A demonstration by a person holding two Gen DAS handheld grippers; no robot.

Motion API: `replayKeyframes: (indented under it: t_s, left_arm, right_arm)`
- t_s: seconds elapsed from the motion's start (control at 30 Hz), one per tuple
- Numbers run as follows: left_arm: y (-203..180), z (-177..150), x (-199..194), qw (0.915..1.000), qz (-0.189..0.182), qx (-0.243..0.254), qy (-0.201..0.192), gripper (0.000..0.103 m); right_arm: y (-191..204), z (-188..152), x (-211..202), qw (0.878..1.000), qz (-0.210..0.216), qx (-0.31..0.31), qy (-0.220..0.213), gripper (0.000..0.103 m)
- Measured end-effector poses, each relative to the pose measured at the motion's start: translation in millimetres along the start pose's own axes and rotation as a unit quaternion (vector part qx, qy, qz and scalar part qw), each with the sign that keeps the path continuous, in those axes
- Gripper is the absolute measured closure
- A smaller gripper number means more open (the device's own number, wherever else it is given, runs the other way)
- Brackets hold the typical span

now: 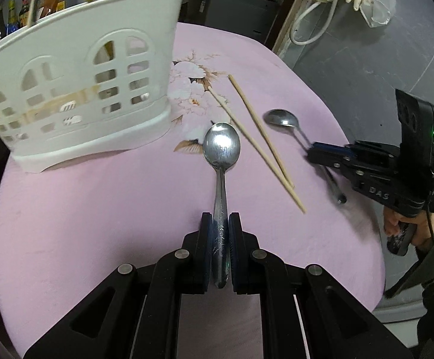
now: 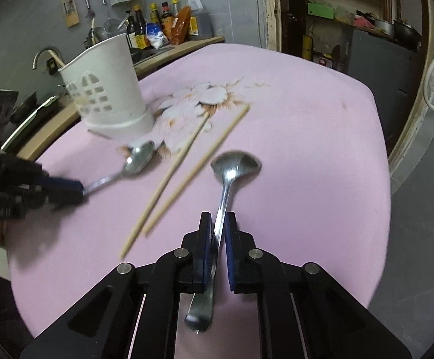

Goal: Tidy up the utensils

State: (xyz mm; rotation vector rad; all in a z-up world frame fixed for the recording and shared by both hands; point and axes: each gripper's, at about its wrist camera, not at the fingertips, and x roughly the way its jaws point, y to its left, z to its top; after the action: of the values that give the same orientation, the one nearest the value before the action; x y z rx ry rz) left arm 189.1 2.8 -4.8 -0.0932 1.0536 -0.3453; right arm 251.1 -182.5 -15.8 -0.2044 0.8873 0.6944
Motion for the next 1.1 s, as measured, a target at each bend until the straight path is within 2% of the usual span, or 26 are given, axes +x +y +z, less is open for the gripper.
replayKeyframes:
  t_s: [0.07,0.17,0.27,0.37,0.4,0.43,0.6,0.8,0.97,1.07,1.1]
  left_arm:
    - [1.5,-3.1,-3.8,1.0000,-0.003,0.007,-0.001,0.094]
    - [0.2,-3.5,-2.4,0.9999,0.000,0.012,-0.006,0.094]
    - [-5.9,1.9,4.0,0.9996,0.013,0.025,-0.008,0.092]
    - [-15.2,4.7,5.9,0.9974,0.043,0.055,-0.021,0.075]
    - [-17.8,6.2,8.3,0.9965,0.050,0.063,-0.025,0.062]
    - [-21.0,7.4,10.2,0.9953,0.057,0.073,-0.029,0.057]
    - [-29.4,18.2,32.8,0.9897,0.080,0.118,-0.010,0.057]
    - [-41.7,29.7,57.0,0.9764,0.130,0.172,0.005,0.057]
    - [-45.5,38.6,67.4,0.9733,0.145,0.178,0.013,0.057]
    - [-45.5,37.9,69.1,0.9738,0.138,0.180,0.014,0.065]
    - [-47.1,37.9,69.0,0.9729,0.140,0.183,0.014,0.072]
  right_arm:
    - [-3.4,-7.2,-5.0,1.000,0.000,-0.004,0.000,0.095]
    - [-5.9,-9.2,-6.4,1.000,-0.008,-0.005,-0.002,0.080]
    - [-1.4,-4.2,-3.6,1.000,-0.023,-0.012,-0.005,0.077]
    - [4.9,3.4,4.2,0.998,-0.047,-0.035,0.003,0.077]
    - [5.7,6.7,6.9,0.998,-0.051,-0.040,0.006,0.076]
    - [5.4,8.6,8.8,0.998,-0.052,-0.043,0.008,0.076]
    - [-2.0,18.8,15.9,0.998,-0.046,-0.043,0.010,0.076]
    - [-5.7,22.3,17.3,0.999,-0.035,-0.036,0.005,0.076]
    - [-4.5,25.6,21.3,0.999,-0.034,-0.041,0.004,0.076]
    - [-3.9,28.2,24.3,0.998,-0.035,-0.049,0.008,0.076]
    - [-2.7,29.3,26.0,0.998,-0.036,-0.052,0.010,0.076]
